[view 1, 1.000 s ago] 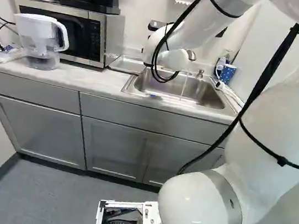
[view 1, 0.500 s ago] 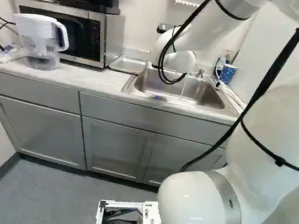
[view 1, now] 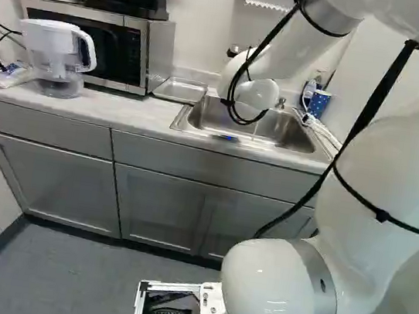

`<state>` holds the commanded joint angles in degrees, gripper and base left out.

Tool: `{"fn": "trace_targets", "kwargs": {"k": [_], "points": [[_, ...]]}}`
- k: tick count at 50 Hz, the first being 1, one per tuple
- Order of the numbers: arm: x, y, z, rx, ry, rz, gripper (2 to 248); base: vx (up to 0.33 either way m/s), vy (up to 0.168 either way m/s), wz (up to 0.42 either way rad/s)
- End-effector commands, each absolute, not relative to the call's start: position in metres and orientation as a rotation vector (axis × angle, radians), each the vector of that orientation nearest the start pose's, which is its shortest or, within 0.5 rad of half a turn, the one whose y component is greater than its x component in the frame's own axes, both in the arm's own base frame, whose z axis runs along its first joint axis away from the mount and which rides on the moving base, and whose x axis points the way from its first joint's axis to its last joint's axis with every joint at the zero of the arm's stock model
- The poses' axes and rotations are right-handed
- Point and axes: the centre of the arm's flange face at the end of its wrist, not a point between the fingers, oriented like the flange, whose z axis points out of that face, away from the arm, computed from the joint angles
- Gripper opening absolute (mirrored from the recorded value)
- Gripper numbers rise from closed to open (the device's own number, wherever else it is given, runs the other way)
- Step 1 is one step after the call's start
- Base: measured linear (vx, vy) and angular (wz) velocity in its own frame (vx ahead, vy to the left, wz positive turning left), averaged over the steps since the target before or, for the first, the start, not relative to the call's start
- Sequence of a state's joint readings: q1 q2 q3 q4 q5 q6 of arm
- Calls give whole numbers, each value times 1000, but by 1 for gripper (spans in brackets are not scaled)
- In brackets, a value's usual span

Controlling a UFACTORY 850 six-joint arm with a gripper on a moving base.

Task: Rinse the cup and place it in the tray

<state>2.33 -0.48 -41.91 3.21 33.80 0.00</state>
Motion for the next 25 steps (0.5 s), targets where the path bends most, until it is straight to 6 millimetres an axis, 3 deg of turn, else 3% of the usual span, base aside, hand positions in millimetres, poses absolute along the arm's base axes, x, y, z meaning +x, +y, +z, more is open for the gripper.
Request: {"fn": "trace_targets", "kwargs": {"k": [25], "points": [[487,8,484,-2528,59,-1837,125,0,0,0]]}}
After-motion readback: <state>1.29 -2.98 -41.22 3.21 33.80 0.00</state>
